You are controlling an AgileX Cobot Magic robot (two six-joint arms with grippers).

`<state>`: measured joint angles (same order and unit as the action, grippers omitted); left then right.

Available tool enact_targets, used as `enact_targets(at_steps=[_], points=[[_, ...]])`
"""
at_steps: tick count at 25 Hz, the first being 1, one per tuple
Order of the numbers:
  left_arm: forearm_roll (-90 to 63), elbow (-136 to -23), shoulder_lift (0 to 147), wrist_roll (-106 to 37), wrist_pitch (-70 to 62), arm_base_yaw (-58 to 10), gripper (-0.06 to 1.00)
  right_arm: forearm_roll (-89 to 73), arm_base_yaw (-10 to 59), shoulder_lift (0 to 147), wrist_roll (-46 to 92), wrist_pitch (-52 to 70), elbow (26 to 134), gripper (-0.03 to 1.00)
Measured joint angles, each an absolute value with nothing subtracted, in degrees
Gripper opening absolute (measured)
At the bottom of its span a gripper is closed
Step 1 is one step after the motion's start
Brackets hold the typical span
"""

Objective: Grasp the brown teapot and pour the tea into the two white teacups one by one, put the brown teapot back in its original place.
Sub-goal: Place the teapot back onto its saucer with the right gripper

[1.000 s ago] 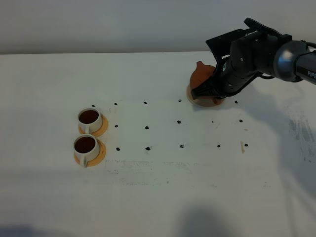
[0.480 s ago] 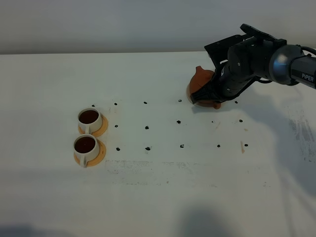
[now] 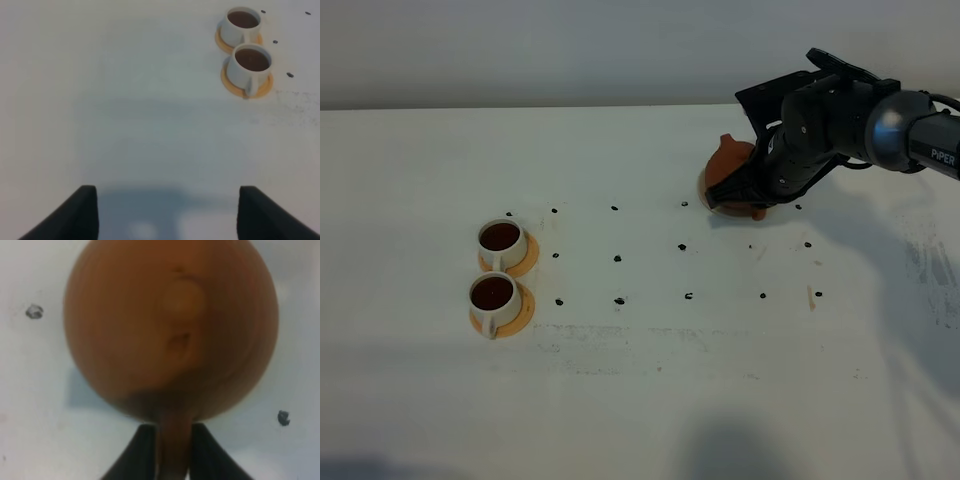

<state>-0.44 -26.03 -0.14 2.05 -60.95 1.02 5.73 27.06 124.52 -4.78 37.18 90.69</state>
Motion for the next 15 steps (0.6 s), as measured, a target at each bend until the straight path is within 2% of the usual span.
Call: enact_targets(at_steps=[6, 10, 15], points=[[-0.44, -26.03, -0.14, 2.05, -60.95, 1.02, 0.56, 5.73, 27.06, 124.52, -4.94, 37.07, 90.71, 0.41], [-0.44, -26.03, -0.14, 2.05, -60.95, 1.02, 0.56, 5.73, 27.06, 123.36, -4.99, 38.71, 90.71, 0.43], [-0.44, -26.03, -0.14, 2.05, -60.95, 1.02, 0.56, 5.73, 27.06, 116.54, -4.75, 42.28, 90.64, 0.40]])
